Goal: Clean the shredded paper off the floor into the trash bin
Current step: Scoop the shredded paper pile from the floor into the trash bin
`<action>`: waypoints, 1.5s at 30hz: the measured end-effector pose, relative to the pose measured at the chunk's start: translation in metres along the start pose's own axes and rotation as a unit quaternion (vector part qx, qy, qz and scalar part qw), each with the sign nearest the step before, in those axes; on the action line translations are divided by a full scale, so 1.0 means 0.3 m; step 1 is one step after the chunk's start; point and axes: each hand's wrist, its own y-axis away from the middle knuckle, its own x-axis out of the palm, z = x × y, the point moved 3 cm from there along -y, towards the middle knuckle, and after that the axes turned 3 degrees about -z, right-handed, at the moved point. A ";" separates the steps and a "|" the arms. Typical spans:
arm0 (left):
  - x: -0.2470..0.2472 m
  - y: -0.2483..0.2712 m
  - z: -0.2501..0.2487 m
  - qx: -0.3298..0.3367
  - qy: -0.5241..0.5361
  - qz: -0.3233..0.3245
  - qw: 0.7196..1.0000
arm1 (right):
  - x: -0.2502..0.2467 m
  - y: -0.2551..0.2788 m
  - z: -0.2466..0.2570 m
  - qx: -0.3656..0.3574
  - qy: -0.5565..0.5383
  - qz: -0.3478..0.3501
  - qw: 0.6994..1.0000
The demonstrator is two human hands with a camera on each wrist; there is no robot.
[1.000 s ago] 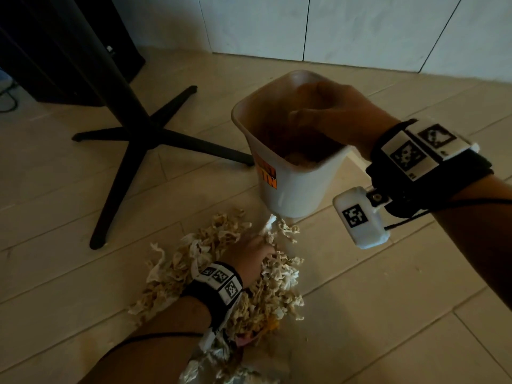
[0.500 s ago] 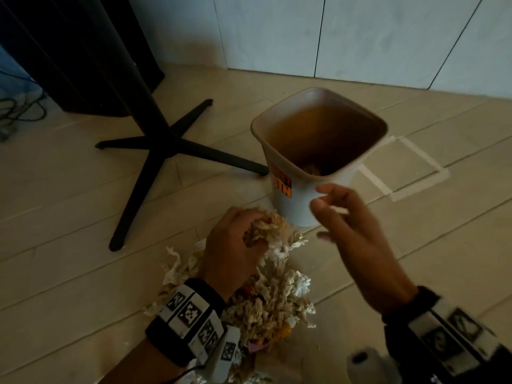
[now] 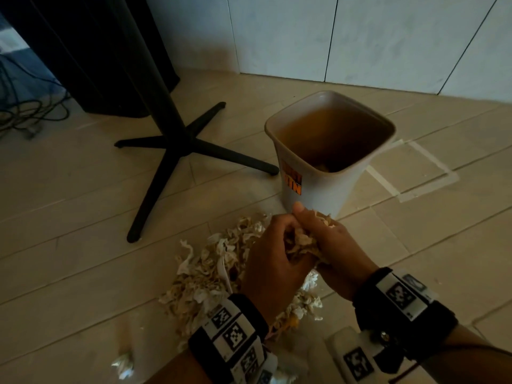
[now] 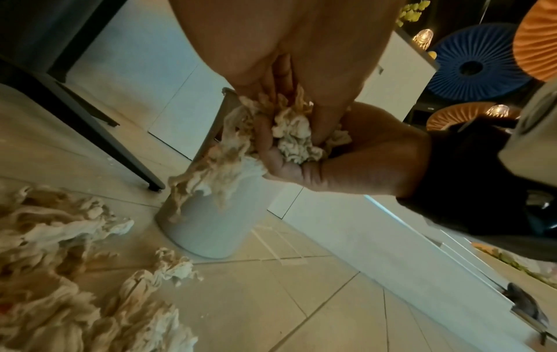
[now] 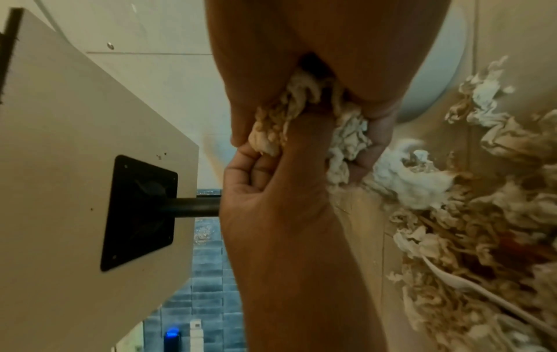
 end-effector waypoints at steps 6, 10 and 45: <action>-0.036 0.017 0.036 0.126 -0.114 0.039 0.985 | -0.029 -0.012 0.007 -0.017 0.035 -0.074 0.997; -0.095 0.015 0.085 0.073 -0.030 0.073 0.994 | -0.032 -0.008 0.091 -0.041 0.129 -0.077 0.988; -0.028 -0.191 0.618 -0.067 -0.358 0.292 0.884 | -0.052 -0.222 0.427 -0.355 0.443 -0.116 0.815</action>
